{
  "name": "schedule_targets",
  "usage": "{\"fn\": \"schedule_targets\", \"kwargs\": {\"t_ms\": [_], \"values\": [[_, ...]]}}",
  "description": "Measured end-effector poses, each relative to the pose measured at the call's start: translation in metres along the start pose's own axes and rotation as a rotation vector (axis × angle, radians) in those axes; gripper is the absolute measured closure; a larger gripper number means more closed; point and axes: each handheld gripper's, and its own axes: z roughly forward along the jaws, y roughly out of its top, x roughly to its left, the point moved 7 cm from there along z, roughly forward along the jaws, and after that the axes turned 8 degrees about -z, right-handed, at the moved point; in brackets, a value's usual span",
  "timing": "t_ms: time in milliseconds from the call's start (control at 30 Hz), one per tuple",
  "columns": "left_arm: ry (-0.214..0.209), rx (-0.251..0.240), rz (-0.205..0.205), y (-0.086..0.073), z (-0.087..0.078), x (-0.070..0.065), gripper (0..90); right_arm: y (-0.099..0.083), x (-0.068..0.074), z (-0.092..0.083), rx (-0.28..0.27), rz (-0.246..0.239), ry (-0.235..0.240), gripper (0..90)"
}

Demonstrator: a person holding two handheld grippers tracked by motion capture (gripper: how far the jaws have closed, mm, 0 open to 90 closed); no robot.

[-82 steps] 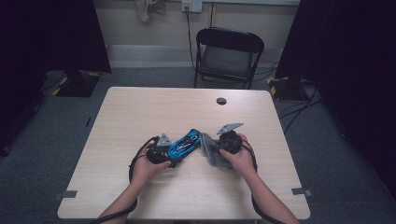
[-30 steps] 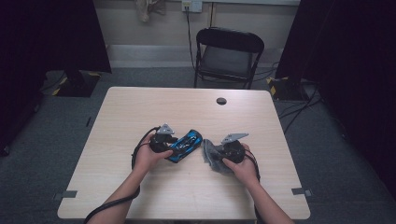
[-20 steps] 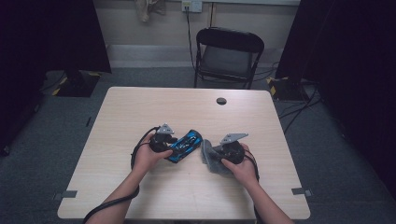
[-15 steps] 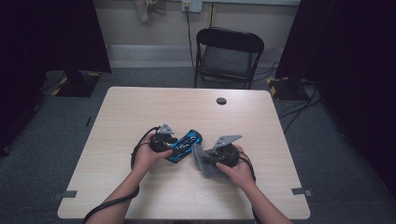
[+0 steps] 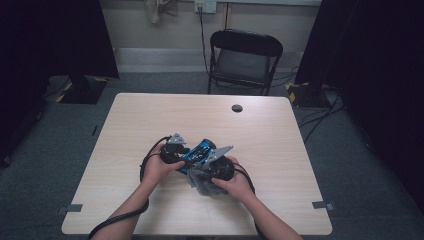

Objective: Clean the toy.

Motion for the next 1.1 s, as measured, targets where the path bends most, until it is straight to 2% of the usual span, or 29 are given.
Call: {"fn": "schedule_targets", "kwargs": {"t_ms": [167,400,667,933,1100], "values": [[0.001,-0.005,0.004,0.000,0.000,0.001,35.8,0.000,-0.013,0.000,0.014,0.040,-0.021,78.8],[0.004,-0.009,0.008,-0.002,-0.001,0.001,36.1,-0.002,-0.022,-0.002,0.008,0.071,-0.044,78.8],[0.000,-0.013,0.004,-0.003,-0.002,0.001,36.3,-0.009,-0.042,-0.009,0.001,0.126,-0.090,78.8],[0.001,-0.010,0.000,-0.002,-0.002,0.001,36.5,-0.009,-0.050,-0.011,0.028,0.133,-0.113,78.8],[0.002,-0.008,-0.003,-0.002,-0.001,0.001,36.5,-0.012,-0.057,-0.015,0.028,0.158,-0.127,78.9]]}}
